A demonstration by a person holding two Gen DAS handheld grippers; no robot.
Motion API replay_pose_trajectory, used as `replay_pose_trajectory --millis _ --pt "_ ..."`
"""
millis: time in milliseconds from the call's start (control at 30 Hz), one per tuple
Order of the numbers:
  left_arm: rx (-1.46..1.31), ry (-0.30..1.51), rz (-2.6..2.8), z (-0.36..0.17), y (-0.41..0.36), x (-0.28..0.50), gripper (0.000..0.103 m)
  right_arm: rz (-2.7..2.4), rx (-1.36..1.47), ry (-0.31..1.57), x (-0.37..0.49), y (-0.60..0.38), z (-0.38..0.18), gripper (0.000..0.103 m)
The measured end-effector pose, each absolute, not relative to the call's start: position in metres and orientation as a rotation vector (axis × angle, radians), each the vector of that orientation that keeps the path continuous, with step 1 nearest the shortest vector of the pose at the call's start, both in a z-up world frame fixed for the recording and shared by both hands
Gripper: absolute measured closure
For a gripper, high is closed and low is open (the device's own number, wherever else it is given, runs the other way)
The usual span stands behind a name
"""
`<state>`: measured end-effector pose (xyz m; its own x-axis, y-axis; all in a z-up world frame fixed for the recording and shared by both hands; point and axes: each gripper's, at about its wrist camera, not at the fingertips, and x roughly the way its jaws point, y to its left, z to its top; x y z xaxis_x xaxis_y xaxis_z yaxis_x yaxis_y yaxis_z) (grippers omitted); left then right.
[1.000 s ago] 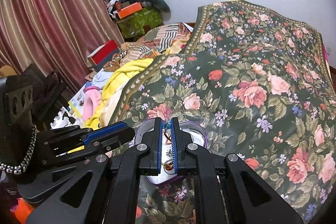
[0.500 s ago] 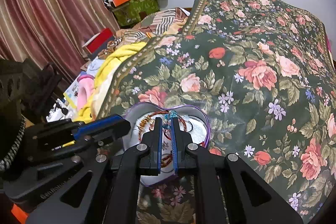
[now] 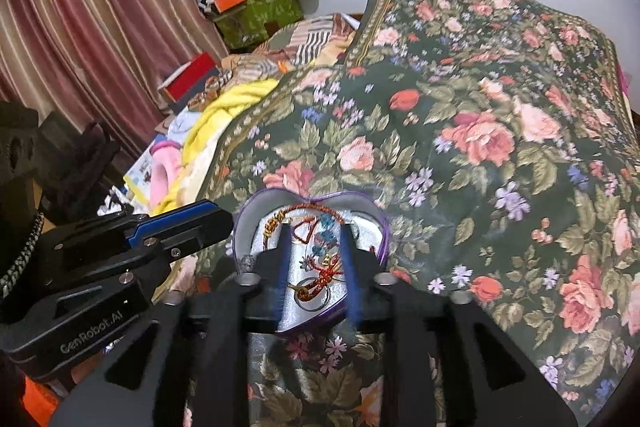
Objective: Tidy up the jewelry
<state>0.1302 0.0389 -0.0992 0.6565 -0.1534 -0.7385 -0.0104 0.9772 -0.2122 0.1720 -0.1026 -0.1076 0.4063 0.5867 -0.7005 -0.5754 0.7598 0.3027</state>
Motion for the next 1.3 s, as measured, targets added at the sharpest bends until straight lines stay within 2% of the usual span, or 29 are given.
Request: replay_pose_trajectory --millis 67,133,200,467,767,967,1033,1067,1133,1167,1233,1300 --pt "-0.207 0.842 -0.075 -0.094 0.040 0.128 0.091 0.728 0.023 0.858 0.170 -0.107 -0.097 0.071" --pt "-0.209 0.830 -0.069 -0.088 0.041 0.125 0.081 0.723 0.035 0.821 0.166 -0.114 -0.083 0.071" --pt "-0.211 0.808 -0.063 -0.079 0.042 0.120 0.078 0.712 0.045 0.776 0.161 -0.120 -0.068 0.071" --pt "-0.178 0.671 -0.032 -0.028 0.038 0.090 0.078 0.668 0.080 0.543 0.122 -0.148 0.001 0.071" --pt "-0.089 0.400 -0.001 0.051 0.015 0.022 0.075 0.626 0.074 0.304 0.057 -0.166 0.054 0.070" --pt "-0.012 0.245 0.050 0.083 -0.004 -0.024 0.061 0.571 0.058 0.215 0.028 -0.170 0.068 0.052" --pt "0.005 0.216 0.069 0.088 -0.008 -0.034 0.052 0.552 0.060 0.198 0.022 -0.172 0.069 0.038" --pt "0.012 0.200 0.081 0.091 -0.009 -0.040 0.051 0.541 0.064 0.191 0.018 -0.174 0.070 0.034" --pt "0.012 0.187 0.094 0.094 -0.008 -0.049 0.046 0.514 0.072 0.178 0.014 -0.176 0.071 0.020" --pt "0.007 0.186 0.097 0.094 -0.007 -0.051 0.043 0.505 0.074 0.174 0.013 -0.178 0.071 0.017" --pt "-0.005 0.183 0.106 0.094 -0.004 -0.054 0.030 0.488 0.077 0.167 0.012 -0.179 0.072 0.012" --pt "-0.007 0.182 0.118 0.094 -0.002 -0.056 0.023 0.475 0.075 0.167 0.010 -0.180 0.072 0.005"
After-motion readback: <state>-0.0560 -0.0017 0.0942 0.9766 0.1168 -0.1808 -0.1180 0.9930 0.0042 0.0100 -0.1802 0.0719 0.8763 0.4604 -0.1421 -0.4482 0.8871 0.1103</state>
